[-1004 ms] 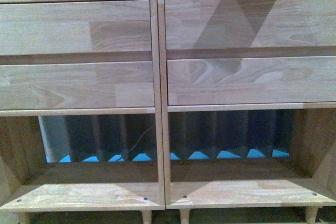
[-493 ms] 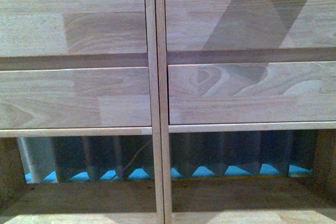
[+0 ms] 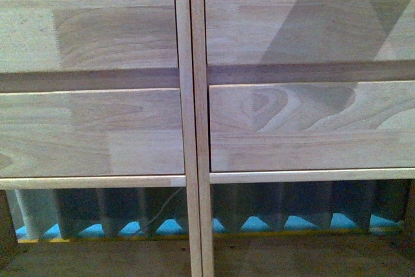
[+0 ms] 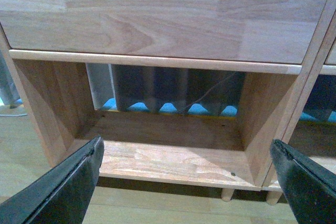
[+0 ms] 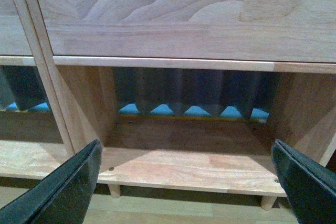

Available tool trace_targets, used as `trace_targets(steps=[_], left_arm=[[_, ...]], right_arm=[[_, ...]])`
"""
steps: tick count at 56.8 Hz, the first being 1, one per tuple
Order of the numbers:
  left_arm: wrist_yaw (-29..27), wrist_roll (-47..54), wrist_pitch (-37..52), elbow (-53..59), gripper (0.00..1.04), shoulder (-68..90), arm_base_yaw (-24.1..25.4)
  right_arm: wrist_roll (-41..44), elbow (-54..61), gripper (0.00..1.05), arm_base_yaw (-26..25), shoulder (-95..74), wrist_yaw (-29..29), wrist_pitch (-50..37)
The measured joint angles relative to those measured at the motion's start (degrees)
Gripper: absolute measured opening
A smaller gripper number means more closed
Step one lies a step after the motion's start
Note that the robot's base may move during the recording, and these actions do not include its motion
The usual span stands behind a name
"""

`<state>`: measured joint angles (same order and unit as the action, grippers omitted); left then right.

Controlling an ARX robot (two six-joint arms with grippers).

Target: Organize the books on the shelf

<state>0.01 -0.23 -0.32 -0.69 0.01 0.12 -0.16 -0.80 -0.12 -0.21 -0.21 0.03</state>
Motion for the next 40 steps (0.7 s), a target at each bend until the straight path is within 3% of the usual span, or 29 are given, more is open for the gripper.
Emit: trace_targets(steps=[25, 29, 33, 37, 40], left_arm=[[0.0, 0.0, 0.0, 0.0, 0.97, 0.0, 0.0], [0.0, 0.0, 0.0, 0.0, 0.97, 0.0, 0.0], [0.0, 0.0, 0.0, 0.0, 0.97, 0.0, 0.0], [0.0, 0.0, 0.0, 0.0, 0.97, 0.0, 0.0], [0.0, 0.0, 0.0, 0.0, 0.97, 0.0, 0.0]], right_arm=[[0.0, 0.0, 0.98, 0.0, 0.0, 0.0, 0.0], [-4.8, -1.3, 0.98, -5.2, -3.9, -15.4, 0.5], [-12.9, -4.9, 0.98, -11.8, -12.3, -31.8, -4.5], [-19.4, -9.5, 0.98, -13.4, -19.4, -38.6, -10.9], [-23.1, -13.3, 0.98, -13.1, -24.1, -38.6, -15.3]])
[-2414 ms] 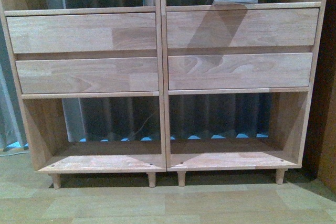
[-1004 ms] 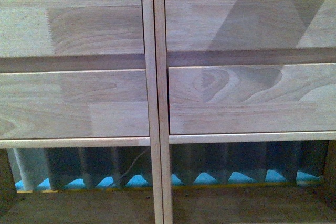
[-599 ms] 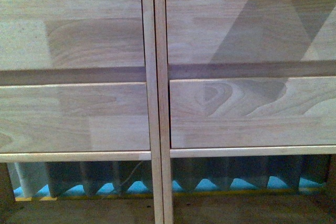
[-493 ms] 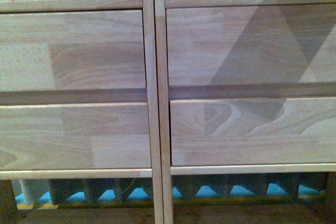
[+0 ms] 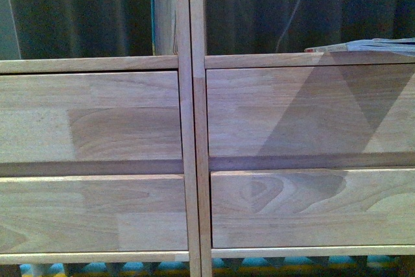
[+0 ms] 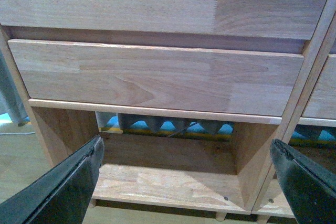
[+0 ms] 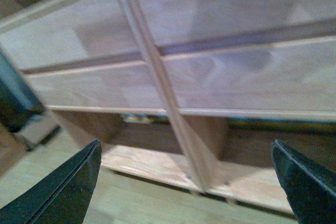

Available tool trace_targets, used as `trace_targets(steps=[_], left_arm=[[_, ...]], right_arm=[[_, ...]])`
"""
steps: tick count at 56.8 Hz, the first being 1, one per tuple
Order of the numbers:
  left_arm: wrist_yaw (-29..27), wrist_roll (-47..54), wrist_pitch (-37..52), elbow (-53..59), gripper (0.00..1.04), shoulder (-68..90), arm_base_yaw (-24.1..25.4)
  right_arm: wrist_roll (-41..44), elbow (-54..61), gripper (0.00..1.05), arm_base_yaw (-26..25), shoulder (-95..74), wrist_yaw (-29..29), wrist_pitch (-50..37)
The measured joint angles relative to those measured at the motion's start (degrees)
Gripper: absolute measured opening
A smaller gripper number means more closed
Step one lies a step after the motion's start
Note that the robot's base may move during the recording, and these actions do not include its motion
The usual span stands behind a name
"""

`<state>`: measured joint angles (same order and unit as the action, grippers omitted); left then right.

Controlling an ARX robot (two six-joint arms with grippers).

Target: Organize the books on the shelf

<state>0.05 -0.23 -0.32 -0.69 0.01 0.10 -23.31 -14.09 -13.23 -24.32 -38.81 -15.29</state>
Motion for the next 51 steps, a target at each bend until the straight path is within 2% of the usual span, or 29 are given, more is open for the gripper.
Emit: trace_targets(steps=[11, 27, 40, 51], left_arm=[[0.0, 0.0, 0.0, 0.0, 0.97, 0.0, 0.0], [0.0, 0.0, 0.0, 0.0, 0.97, 0.0, 0.0], [0.0, 0.0, 0.0, 0.0, 0.97, 0.0, 0.0], [0.0, 0.0, 0.0, 0.0, 0.97, 0.0, 0.0]], right_arm=[[-16.7, -15.7, 0.98, 5.0, -20.6, 6.8, -11.6], [-40.5, -29.9, 0.98, 9.6, -43.8, 14.8, -15.8], [-46.2, -36.9, 0.98, 10.4, -52.8, 20.9, -16.1], [-48.4, -41.4, 0.98, 9.7, -57.8, 23.1, -15.5]])
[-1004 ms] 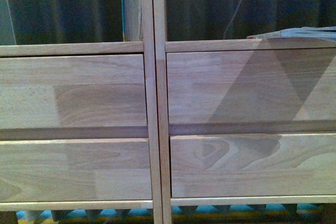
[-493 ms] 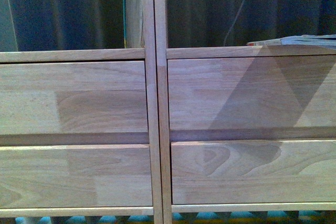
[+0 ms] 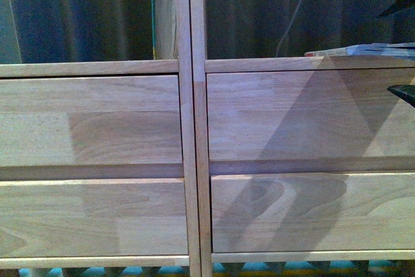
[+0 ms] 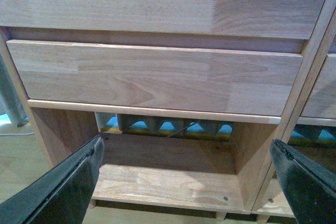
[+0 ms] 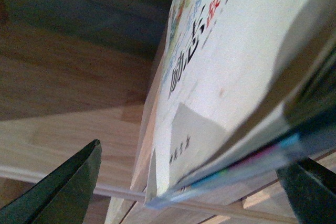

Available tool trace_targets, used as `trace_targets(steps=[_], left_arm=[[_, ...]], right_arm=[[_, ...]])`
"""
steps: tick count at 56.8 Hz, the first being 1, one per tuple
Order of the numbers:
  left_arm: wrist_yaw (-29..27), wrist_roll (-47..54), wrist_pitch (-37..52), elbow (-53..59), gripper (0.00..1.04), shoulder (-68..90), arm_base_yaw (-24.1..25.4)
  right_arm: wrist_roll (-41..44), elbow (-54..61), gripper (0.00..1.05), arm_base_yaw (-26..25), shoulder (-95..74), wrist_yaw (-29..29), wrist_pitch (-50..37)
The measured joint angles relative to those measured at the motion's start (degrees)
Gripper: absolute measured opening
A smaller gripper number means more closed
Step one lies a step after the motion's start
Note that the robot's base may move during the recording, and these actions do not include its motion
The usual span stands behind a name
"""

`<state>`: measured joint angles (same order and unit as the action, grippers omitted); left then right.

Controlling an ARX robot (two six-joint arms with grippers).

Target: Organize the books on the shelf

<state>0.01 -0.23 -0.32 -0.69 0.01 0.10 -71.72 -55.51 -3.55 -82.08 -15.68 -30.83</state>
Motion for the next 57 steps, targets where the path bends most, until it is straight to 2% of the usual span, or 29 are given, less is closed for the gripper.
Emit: trace_targets(steps=[9, 32, 39, 43, 57], left_arm=[[0.0, 0.0, 0.0, 0.0, 0.97, 0.0, 0.0], [0.0, 0.0, 0.0, 0.0, 0.97, 0.0, 0.0], [0.0, 0.0, 0.0, 0.0, 0.97, 0.0, 0.0], [0.0, 0.0, 0.0, 0.0, 0.97, 0.0, 0.0], [0.0, 0.0, 0.0, 0.0, 0.97, 0.0, 0.0]], right_arm=[[-1.0, -3.3, 0.96, -0.9, -2.2, 2.6, 0.5], [-0.8, -4.7, 0.37, -0.8, -2.8, 3.9, 1.6], [-1.1, -4.7, 0.13, 0.1, -3.8, 4.3, 0.9], [-1.4, -4.7, 0.08, 0.2, -3.9, 4.4, 0.4], [-3.3, -3.7, 0.07, -0.3, -3.8, 1.7, -3.3]])
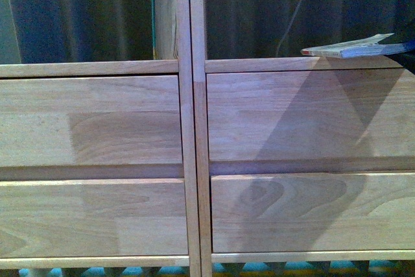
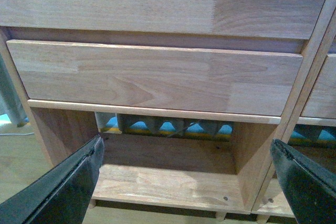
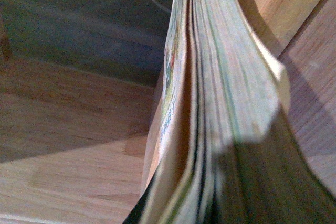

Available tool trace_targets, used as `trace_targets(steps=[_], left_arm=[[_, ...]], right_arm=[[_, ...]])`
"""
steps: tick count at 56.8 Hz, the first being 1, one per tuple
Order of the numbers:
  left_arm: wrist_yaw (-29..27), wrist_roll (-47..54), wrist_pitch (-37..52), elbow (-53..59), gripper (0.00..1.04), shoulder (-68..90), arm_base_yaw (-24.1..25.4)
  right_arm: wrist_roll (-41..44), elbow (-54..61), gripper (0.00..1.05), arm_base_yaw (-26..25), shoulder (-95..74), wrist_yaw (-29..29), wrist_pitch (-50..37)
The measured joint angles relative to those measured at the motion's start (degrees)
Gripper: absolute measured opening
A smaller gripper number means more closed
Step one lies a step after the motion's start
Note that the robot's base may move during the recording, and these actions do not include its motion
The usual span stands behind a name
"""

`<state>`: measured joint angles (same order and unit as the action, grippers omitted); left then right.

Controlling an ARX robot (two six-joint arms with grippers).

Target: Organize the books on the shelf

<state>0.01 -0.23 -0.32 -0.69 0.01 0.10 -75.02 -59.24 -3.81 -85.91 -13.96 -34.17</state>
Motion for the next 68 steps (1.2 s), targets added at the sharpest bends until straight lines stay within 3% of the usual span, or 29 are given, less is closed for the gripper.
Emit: trace_targets(steps=[7, 14, 20, 31, 41, 54, 68], left_arm=[[9.5, -3.9, 8.4, 0.0, 0.97, 2.7, 4.2], [15.1, -5.9, 17.9, -1.7, 0.97, 10.3, 10.1], [17.4, -7.1, 25.0, -5.7, 0.97, 18.3, 13.5], [19.8, -7.1, 32.6, -16.0, 0.97, 31.2, 14.0], [19.8, -8.4, 33.8, -31.3, 0.97, 46.4, 10.8], [25.4, -20.2, 26.8, -59.5, 0.97, 70.8, -1.2], [29.3, -30.5, 26.2, -67.8, 0.97, 79.9, -10.3]], right_arm=[[-1.0, 1.0, 0.07, -1.0, 1.7, -2.9, -2.1], [-1.4, 1.6, 0.07, -2.2, 5.4, -5.4, -3.1], [-1.4, 1.6, 0.07, -3.5, 9.4, -7.8, -4.4], [-0.5, 1.6, 0.07, -4.5, 14.2, -11.5, -7.4], [4.1, 1.0, 0.07, -2.6, 14.8, -12.7, -7.9], [12.9, -1.1, 0.07, 3.3, 14.4, -13.5, -10.0], [13.3, -1.0, 0.07, 5.4, 14.5, -14.8, -14.2]])
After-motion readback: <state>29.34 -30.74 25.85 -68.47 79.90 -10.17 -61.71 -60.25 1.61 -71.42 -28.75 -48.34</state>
